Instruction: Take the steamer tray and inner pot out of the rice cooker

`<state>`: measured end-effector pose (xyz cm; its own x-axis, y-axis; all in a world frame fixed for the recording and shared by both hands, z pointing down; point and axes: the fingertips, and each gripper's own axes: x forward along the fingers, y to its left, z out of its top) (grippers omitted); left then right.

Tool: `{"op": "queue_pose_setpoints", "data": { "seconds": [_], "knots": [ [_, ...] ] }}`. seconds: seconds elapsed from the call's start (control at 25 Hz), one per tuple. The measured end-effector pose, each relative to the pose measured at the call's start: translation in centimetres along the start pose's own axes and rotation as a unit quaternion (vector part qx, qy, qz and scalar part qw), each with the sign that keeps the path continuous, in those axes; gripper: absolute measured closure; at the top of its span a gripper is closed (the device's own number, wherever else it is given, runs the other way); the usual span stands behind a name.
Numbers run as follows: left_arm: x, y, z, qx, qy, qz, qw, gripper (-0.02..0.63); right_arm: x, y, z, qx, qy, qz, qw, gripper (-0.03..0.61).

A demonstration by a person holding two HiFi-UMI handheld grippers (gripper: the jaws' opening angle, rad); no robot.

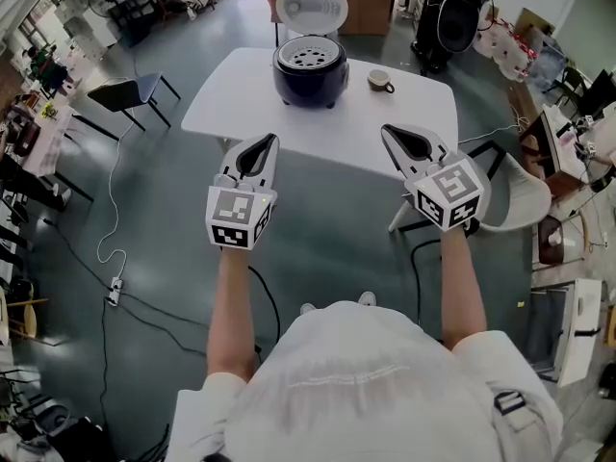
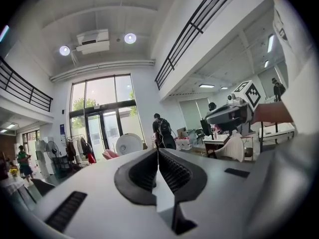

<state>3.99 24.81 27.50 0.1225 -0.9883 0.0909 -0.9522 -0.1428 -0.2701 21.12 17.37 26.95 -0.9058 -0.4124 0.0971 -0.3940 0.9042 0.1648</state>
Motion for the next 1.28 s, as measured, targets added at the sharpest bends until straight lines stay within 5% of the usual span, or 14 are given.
{"op": "queue_pose_setpoints", "data": {
  "seconds": [0.2, 0.32, 0.64, 1.28],
  "knots": [
    [-0.3, 0.6, -0.1, -0.001, -0.005, -0.008, 1.0, 0.512, 0.3, 0.2, 0.4, 0.016, -0.005, -0.002, 1.0, 0.541],
    [-0.4, 1.0, -0.2, 0.005, -0.006, -0.012, 0.9999, 0.476, 0.8, 0.9, 0.5, 0.021, -0.003, 0.006, 1.0, 0.429],
    [-1.9, 3.0, -1.8, 0.001, -0.006, -0.016, 0.9999, 0.436, 2.3, 4.2, 0.9, 0.032, -0.009, 0.03, 0.999, 0.328],
    [-3.2, 7.0, -6.3, -0.026, 0.037, -0.021, 0.9988, 0.436, 5.0, 5.4, -1.5, 0.041, 0.042, -0.019, 0.998, 0.293]
  ]
}}
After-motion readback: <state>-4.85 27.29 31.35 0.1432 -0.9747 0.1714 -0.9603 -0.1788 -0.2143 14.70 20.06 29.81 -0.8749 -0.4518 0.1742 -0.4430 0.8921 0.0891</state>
